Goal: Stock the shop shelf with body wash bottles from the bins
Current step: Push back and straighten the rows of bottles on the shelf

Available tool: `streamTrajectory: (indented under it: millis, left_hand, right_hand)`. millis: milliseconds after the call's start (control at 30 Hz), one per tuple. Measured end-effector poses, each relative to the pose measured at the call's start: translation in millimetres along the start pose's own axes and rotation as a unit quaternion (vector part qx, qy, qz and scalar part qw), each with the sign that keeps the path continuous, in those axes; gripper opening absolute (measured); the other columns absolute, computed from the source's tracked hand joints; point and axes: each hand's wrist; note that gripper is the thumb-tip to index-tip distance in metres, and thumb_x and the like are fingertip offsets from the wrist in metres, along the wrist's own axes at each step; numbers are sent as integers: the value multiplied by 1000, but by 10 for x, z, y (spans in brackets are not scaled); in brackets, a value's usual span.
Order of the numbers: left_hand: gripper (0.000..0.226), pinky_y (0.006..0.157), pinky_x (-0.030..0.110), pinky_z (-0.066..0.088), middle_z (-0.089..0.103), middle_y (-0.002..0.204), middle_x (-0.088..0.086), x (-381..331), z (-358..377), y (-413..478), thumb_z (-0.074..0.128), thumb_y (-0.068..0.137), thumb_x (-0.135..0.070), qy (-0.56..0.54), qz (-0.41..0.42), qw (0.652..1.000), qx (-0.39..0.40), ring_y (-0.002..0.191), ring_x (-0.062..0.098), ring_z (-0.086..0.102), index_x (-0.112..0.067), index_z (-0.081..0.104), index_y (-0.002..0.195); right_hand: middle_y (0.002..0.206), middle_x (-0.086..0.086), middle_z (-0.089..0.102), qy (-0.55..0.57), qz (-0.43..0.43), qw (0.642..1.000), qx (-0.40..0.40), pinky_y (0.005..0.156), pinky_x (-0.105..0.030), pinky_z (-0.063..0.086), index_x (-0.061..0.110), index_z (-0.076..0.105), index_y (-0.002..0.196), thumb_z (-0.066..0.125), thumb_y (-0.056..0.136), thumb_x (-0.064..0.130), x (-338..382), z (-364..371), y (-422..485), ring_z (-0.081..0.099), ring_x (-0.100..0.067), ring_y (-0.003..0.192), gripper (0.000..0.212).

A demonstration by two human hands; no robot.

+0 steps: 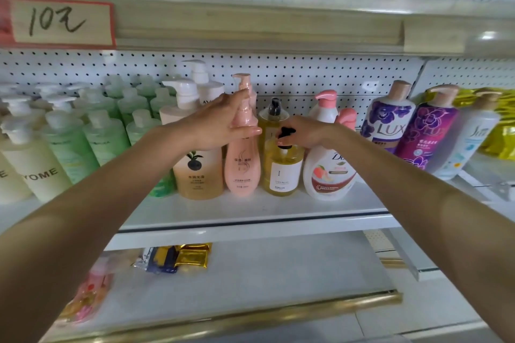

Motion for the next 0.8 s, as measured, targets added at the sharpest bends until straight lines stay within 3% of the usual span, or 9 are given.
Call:
streamTrajectory:
  millis: [133,267,367,467,533,667,800]
  left_hand:
    - [82,91,29,35,45,132,14,18,1,-7,56,86,-51,-1,4,1000,-3,112,25,46,-25,13,151]
    - [82,85,28,36,48,121,8,-1,-26,-27,56,88,-49,-16,6,1000,10,96,18,43,-26,9,152]
    - [81,86,29,37,48,115,2,-29,-41,-45,56,89,-47,-23,4,1000,15,97,17,44,-26,10,151]
    - [78,91,30,35,49,120,3,-34,-37,-45,59,90,-42,-31,-2,999,18,104,18,44,-29,11,150]
    - [81,93,31,35,50,127,5,-14,-29,-41,61,89,-40,-31,-10,999,20,109,18,44,-31,10,150]
    - [82,99,39,36,52,132,6,16,1,-8,63,88,-37,-18,-24,999,13,120,26,45,-31,10,150]
    - [77,91,31,34,54,124,5,0,-5,-3,62,90,-27,-26,-24,999,16,104,15,40,-28,13,149]
  right_hand:
    - [90,-7,59,-41,-5,999,-4,61,-24,41,3,58,107,54,96,29,7,12,-8,53,-21,81,29]
    - [86,-8,53,-86,0,996,-15,54,-23,37,6,54,107,50,97,37,41,49,-1,49,-17,69,33]
    - [104,-8,59,-86,-9,995,-41,53,-23,39,12,49,120,48,98,37,98,-18,-12,53,-16,71,33]
    - [128,-11,54,-131,-37,988,-80,77,-31,48,9,45,134,45,99,33,213,-250,-80,59,-24,98,42]
    - [139,-14,47,-165,-44,982,-80,97,-34,41,5,41,138,47,98,37,268,-467,-76,50,-29,121,51]
    - [149,-9,37,-218,-14,976,-17,103,-29,31,8,32,146,54,93,43,280,-810,130,38,-26,134,67]
    - [150,-7,34,-255,-7,966,27,108,-39,35,14,32,146,59,89,45,248,-899,512,39,-28,133,70]
Point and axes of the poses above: each hand's wrist, its own y-axis towards the middle knuckle, its own z-axis out of the palm, x = y × z
